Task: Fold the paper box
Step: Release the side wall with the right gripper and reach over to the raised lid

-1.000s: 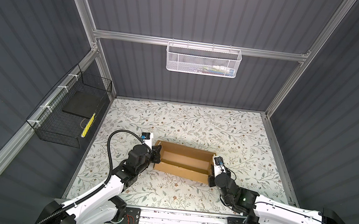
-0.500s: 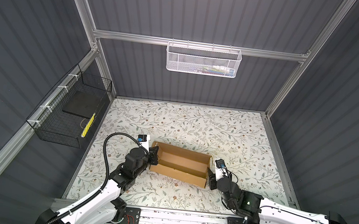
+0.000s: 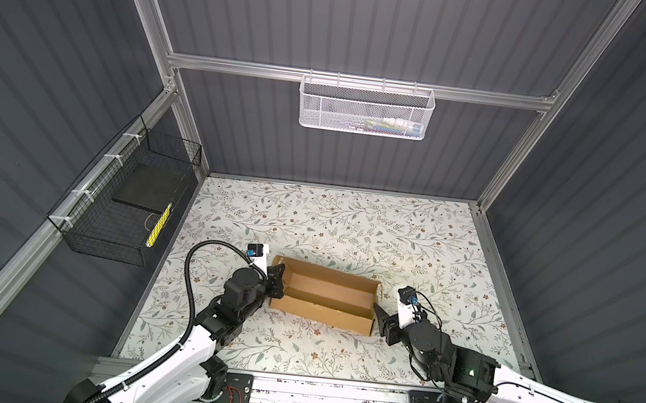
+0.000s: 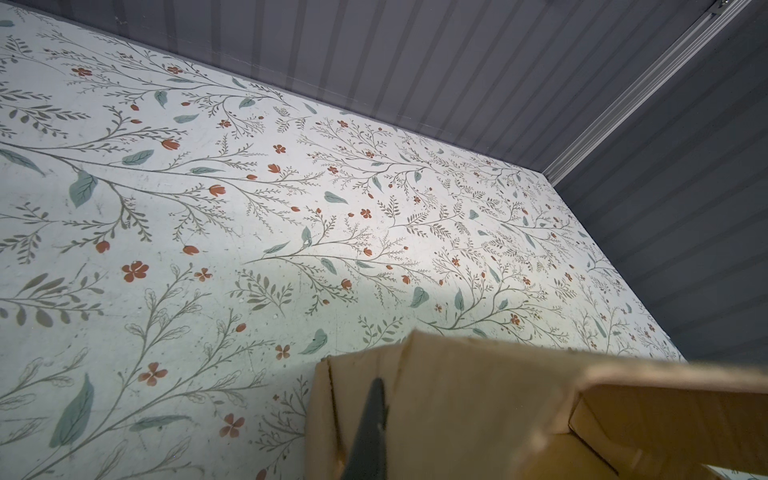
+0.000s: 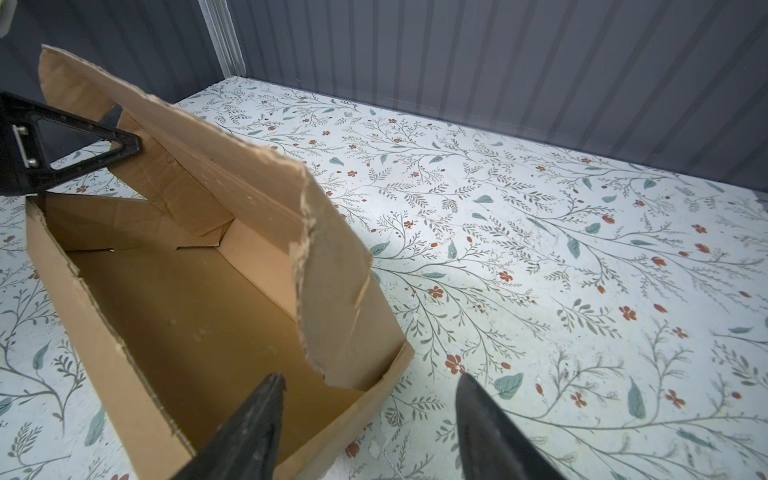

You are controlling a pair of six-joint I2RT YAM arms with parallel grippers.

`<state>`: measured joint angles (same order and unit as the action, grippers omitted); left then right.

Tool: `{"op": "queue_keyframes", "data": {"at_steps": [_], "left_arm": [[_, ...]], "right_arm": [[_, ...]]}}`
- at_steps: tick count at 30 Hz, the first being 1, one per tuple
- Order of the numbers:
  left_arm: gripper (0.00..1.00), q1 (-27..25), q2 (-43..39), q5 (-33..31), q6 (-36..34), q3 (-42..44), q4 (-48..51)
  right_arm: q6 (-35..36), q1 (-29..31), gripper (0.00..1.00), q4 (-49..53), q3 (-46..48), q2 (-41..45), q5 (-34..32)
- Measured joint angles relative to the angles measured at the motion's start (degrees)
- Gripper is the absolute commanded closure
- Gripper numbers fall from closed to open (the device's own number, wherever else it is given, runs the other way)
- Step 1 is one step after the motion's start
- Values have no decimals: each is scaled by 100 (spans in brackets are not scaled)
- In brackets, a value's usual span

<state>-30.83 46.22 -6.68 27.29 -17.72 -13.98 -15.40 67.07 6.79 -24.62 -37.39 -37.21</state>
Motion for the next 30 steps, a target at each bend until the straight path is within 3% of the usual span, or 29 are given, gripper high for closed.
{"op": "queue_keyframes", "data": {"at_steps": [17,30], "left_arm": [[100,-17,-232,-46,0,175,-35],[100,-17,-260,-44,-4,195,-44]], "right_arm": [[1320,-94,13,778,-1390,120,435],[2221,-1021,13,1506,-3399,-1985,2212]]}}
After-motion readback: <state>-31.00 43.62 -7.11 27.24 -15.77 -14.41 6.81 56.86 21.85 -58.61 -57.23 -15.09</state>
